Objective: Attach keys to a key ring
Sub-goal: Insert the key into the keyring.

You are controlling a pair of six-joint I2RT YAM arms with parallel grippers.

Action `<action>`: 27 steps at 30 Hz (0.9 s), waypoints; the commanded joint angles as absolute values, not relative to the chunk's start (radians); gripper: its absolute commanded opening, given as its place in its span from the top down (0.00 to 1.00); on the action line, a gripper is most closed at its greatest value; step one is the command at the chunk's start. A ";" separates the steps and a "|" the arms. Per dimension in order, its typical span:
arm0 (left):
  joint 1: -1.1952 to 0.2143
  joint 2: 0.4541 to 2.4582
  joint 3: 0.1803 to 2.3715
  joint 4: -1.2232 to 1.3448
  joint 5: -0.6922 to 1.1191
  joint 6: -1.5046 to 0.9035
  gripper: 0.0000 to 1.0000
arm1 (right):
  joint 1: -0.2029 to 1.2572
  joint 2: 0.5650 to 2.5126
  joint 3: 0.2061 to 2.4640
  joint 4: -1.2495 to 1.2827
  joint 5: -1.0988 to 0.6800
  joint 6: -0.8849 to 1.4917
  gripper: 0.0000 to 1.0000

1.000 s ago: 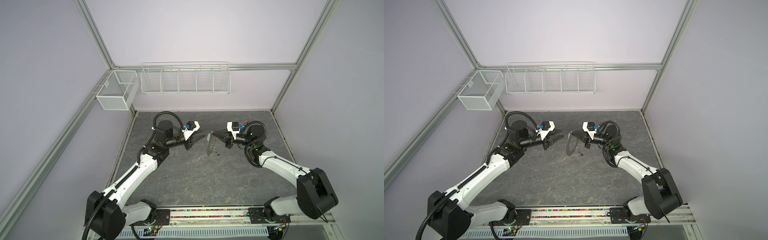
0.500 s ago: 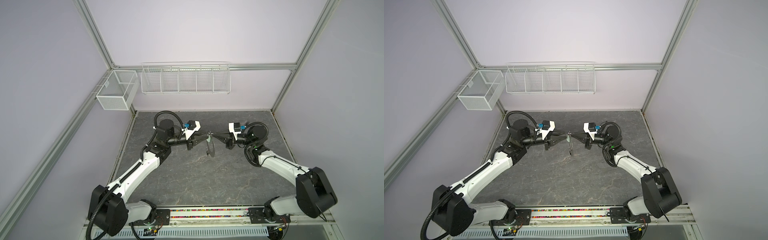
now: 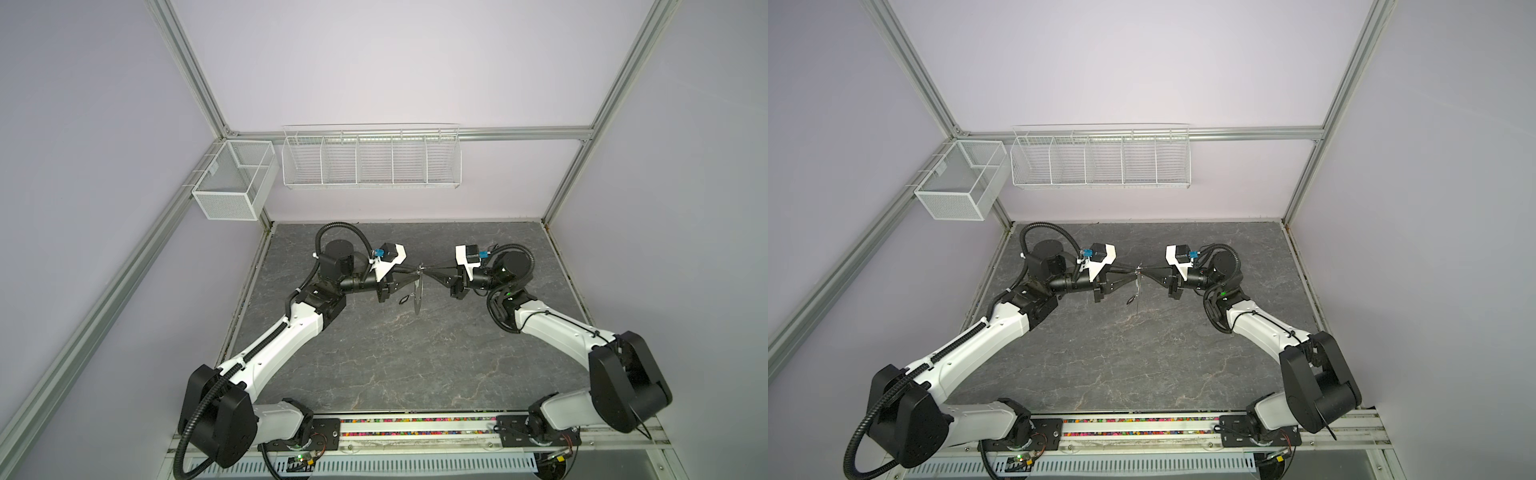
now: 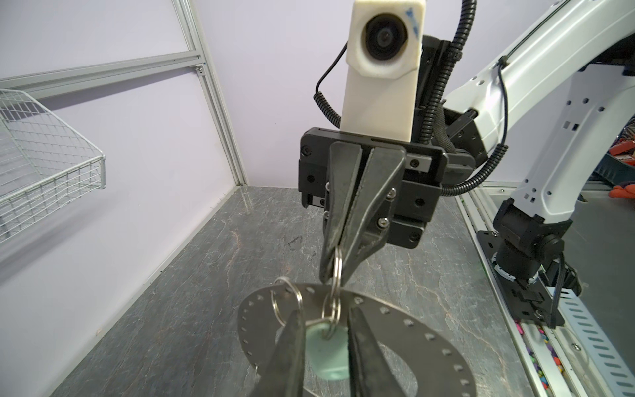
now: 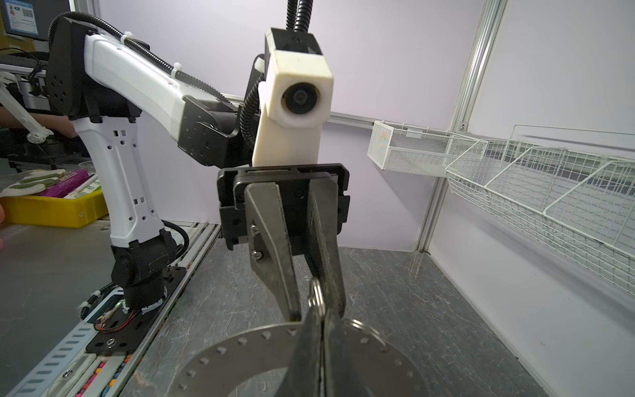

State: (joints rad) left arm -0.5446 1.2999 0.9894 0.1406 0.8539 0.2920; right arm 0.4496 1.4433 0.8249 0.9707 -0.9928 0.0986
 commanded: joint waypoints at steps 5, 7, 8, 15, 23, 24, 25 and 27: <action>-0.552 1.292 1.029 0.168 0.840 0.271 0.74 | 0.455 1.462 0.851 1.017 -1.012 0.108 0.93; -0.554 1.290 1.031 0.176 0.846 0.266 0.73 | 0.453 1.464 0.853 1.014 -1.011 0.107 0.93; -0.554 1.290 1.031 0.176 0.848 0.265 0.73 | 0.454 1.465 0.851 1.015 -1.008 0.106 0.93; -0.555 1.305 1.046 0.141 0.847 0.285 0.81 | 0.452 1.471 0.857 1.019 -1.012 0.106 0.93; -0.567 1.326 1.076 0.092 0.847 0.324 0.88 | 0.452 1.471 0.860 1.016 -1.016 0.112 0.93; -0.572 1.328 1.082 0.072 0.845 0.337 0.88 | 0.452 1.471 0.861 1.017 -1.016 0.113 0.93; -0.575 1.330 1.087 0.058 0.842 0.346 0.88 | 0.451 1.471 0.862 1.018 -1.017 0.113 0.93; -0.582 1.333 1.094 0.030 0.834 0.370 0.90 | 0.452 1.471 0.863 1.018 -1.016 0.113 0.93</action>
State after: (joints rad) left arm -0.5690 1.3212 1.0561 0.0914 0.8364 0.3237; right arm 0.4480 1.4647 0.8337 0.9699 -0.9932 0.1017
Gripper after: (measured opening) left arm 0.102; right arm 0.073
